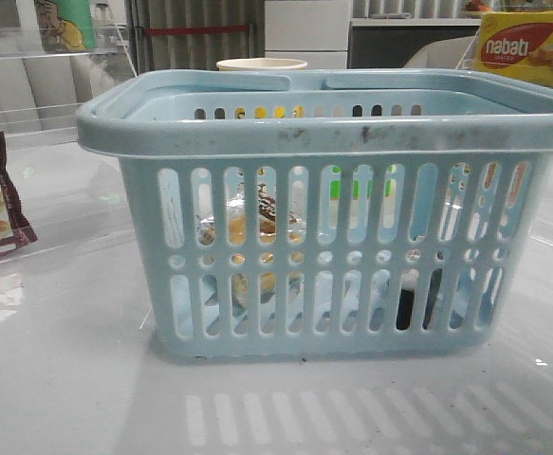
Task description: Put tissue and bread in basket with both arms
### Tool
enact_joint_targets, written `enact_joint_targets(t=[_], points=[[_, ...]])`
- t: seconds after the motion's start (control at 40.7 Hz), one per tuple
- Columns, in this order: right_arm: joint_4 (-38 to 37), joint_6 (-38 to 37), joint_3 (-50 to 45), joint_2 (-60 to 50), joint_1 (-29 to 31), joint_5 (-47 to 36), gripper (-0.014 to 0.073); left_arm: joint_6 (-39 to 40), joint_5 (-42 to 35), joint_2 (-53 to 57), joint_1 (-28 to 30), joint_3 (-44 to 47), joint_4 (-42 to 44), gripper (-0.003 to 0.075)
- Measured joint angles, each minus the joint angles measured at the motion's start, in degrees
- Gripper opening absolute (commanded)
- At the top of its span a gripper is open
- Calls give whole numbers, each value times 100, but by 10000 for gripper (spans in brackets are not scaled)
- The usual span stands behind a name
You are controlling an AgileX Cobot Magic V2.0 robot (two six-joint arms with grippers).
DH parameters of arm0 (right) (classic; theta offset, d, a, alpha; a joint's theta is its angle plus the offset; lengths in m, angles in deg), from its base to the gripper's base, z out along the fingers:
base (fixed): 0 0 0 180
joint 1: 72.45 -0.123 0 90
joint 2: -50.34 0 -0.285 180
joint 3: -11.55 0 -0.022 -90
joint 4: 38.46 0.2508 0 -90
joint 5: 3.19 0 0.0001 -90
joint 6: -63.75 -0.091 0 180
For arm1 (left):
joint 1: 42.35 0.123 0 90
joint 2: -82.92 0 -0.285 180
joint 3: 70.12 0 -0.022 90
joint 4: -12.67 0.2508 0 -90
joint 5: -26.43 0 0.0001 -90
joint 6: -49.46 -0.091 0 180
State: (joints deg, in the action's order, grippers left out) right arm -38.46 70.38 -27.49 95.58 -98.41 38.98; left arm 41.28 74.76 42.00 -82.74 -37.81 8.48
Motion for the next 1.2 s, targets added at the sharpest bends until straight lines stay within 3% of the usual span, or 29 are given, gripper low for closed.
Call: enact_joint_targets(t=[0.32, 0.418, 1.057, 1.204], points=[[0, 0, -14, 0, 0, 0, 141, 10, 0, 0, 0, 0, 0, 98], [0, 0, -14, 0, 0, 0, 71, 10, 0, 0, 0, 0, 0, 91], [0, -14, -14, 0, 0, 0, 53, 10, 0, 54, 0, 0, 0, 92], [0, -14, -14, 0, 0, 0, 53, -39, -177, 411, 582, 126, 118, 92]])
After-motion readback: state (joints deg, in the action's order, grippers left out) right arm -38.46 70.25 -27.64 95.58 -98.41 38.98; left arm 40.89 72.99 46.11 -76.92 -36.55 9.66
